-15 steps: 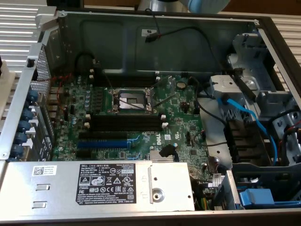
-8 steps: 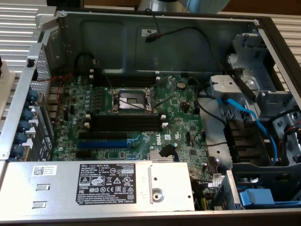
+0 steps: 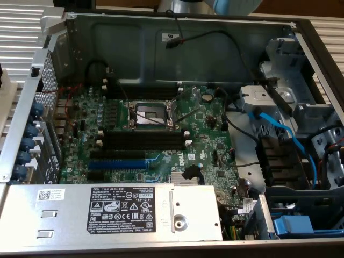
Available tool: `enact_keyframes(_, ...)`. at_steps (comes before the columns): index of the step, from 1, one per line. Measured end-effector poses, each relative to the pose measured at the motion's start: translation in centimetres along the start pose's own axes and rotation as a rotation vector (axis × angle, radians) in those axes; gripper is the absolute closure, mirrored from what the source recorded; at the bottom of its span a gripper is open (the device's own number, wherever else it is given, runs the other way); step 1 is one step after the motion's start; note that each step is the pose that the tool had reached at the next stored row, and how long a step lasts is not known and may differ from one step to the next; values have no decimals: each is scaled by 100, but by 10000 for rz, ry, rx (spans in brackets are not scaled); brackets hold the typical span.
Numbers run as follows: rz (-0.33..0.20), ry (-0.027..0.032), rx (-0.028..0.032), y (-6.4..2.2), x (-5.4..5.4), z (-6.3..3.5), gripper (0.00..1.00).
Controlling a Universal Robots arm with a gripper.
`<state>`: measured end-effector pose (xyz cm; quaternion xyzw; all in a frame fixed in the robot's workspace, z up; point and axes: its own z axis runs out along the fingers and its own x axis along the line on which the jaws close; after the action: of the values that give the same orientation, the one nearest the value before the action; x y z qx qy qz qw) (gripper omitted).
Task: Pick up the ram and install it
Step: 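Pick up the ram and move it above insertion slot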
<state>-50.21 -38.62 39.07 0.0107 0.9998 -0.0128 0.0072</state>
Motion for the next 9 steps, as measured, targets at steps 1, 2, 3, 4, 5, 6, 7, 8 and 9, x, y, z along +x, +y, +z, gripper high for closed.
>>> enact_keyframes(1, 0, 0, 0, 0, 0, 0, 90)
enact_keyframes(2, 0, 0, 0, 0, 0, 0, 90)
enact_keyframes(3, 0, 0, 0, 0, 0, 0, 90)
enact_keyframes(4, 0, 1, 1, 0, 1, 0, 90)
enact_keyframes(5, -3, 2, 1, -1, 3, -1, 90)
enact_keyframes(6, -26, -1, 0, -1, 4, 0, 90)
enact_keyframes(7, -121, -4, -3, 0, 6, -1, 90)
enact_keyframes(8, -291, -8, -10, 0, 6, 0, 90)
enact_keyframes(9, -471, -13, -17, 0, 6, 0, 90)
